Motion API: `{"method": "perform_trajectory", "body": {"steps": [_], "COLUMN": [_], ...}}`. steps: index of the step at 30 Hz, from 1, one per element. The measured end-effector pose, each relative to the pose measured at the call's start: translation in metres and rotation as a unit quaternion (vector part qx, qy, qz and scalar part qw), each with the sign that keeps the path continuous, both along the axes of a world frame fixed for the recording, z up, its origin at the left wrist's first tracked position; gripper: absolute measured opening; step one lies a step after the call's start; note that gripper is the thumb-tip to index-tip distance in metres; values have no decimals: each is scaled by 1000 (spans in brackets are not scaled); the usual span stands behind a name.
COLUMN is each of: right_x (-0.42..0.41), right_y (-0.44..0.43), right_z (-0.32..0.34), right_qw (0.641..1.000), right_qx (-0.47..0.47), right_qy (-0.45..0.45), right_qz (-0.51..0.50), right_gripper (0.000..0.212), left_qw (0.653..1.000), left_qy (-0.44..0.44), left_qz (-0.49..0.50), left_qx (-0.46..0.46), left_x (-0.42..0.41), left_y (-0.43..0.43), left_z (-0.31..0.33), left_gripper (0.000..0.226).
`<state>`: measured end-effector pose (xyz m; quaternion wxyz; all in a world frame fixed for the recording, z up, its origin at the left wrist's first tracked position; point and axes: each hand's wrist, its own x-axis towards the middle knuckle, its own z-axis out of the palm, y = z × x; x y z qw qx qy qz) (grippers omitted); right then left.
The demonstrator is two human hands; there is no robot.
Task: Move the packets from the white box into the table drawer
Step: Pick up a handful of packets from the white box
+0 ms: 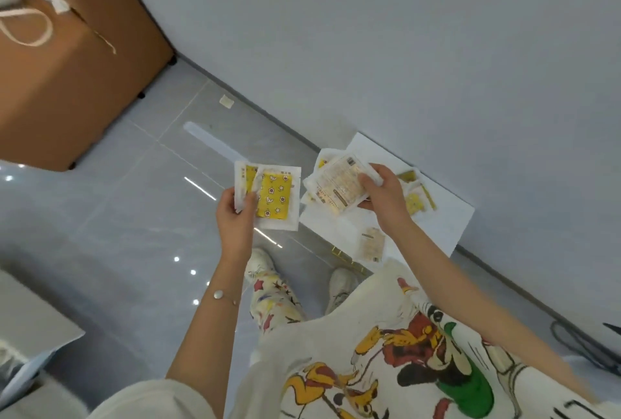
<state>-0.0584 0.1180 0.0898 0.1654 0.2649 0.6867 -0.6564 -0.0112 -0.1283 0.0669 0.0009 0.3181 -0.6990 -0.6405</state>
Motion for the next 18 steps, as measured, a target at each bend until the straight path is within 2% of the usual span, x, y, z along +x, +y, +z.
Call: {"method": "perform_trajectory", "body": {"steps": [1,6,13,18], "right_x": [-4,-28,-53,-57], "right_y": [-14,-119,-270,-359], "right_z": [5,27,52,70], "right_qw": [1000,994,972,960], "right_qx": [1,0,2,-7], "right_qy": [2,2,1,13], "right_qz": [14,109,234,281], "right_gripper": [18,20,33,26], "left_qw": [1000,995,975,947], "left_qy": [1,10,29,41], "left_qz": [11,98,215,310], "left_qx": [9,27,48,74], "left_x": [1,18,57,81], "left_y": [-11,-106,-243,-306], "left_z": [6,36,62,68], "left_gripper": [5,8,34,35]}}
